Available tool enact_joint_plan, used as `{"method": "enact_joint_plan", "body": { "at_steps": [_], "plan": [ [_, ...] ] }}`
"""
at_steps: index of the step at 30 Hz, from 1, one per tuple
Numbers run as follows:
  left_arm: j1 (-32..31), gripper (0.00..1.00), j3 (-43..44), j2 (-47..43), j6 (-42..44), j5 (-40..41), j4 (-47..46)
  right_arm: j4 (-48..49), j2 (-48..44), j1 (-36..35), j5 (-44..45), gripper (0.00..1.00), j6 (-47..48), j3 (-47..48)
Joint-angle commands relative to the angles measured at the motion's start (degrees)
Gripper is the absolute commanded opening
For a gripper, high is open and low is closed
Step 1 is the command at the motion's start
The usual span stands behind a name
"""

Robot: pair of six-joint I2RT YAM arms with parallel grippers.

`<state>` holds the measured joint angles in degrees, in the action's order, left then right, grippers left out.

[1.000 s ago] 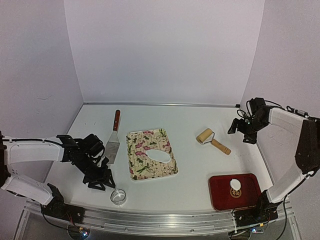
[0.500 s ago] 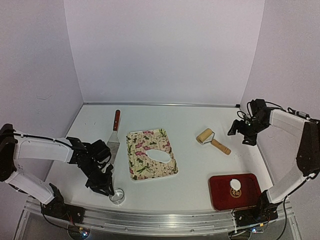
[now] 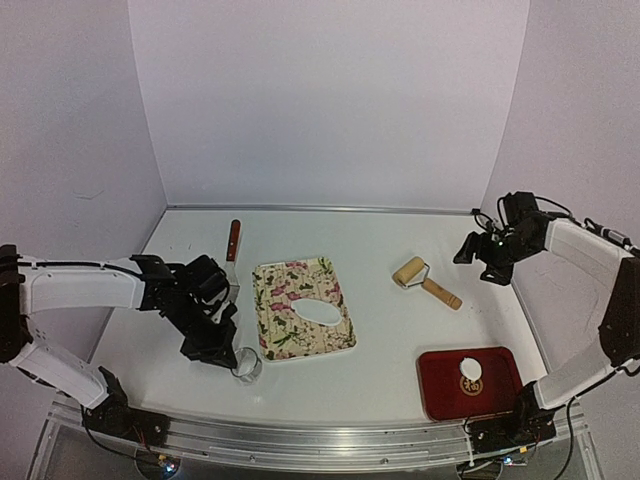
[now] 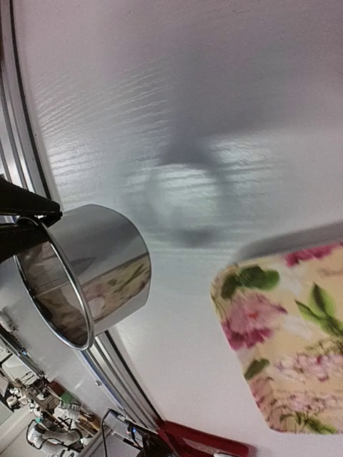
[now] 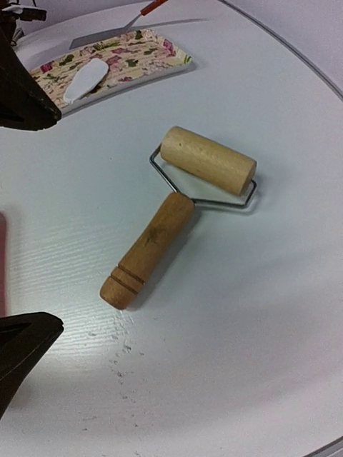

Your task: Roll out the dumpling wrappers from the dough

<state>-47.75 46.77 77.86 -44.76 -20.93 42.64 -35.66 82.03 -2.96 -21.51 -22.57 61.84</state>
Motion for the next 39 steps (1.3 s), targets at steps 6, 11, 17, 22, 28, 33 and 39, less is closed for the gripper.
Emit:
{"method": "enact_joint_plan", "body": {
  "at_steps": [6, 11, 17, 22, 28, 33, 39],
  "plan": [
    [-0.42, 0.00, 19.80, 12.36, 11.62, 7.59, 8.41, -0.69, 2.49, -17.99, -3.70, 0.81, -4.99, 7.90],
    [-1.46, 0.00, 28.49, 20.13, 18.54, 5.79, 9.74, -0.13, 10.41, -28.08, -8.66, 0.71, -4.86, 15.00],
    [-3.46, 0.00, 37.71, 29.04, 24.71, 2.12, 13.27, 0.98, 18.99, -36.79, -13.89, 0.59, -3.78, 21.12],
    [-5.75, 0.00, 41.32, 33.22, 26.76, -3.71, 12.84, 2.02, 23.30, -40.66, -15.53, 0.48, -4.30, 22.38],
    [-11.11, 0.00, 44.39, 38.73, 27.74, -2.09, 14.38, 2.00, 17.72, -40.64, -10.01, 0.48, -5.89, 13.73],
    [-13.23, 0.06, 46.05, 42.21, 27.70, 1.28, 14.81, 1.99, 11.30, -40.72, -7.45, 0.50, -7.11, 4.62],
    [-13.34, 0.33, 42.60, 38.36, 24.81, 0.61, 9.53, 2.00, 6.32, -41.19, -5.38, 0.51, -7.56, -0.86]
  ]
}}
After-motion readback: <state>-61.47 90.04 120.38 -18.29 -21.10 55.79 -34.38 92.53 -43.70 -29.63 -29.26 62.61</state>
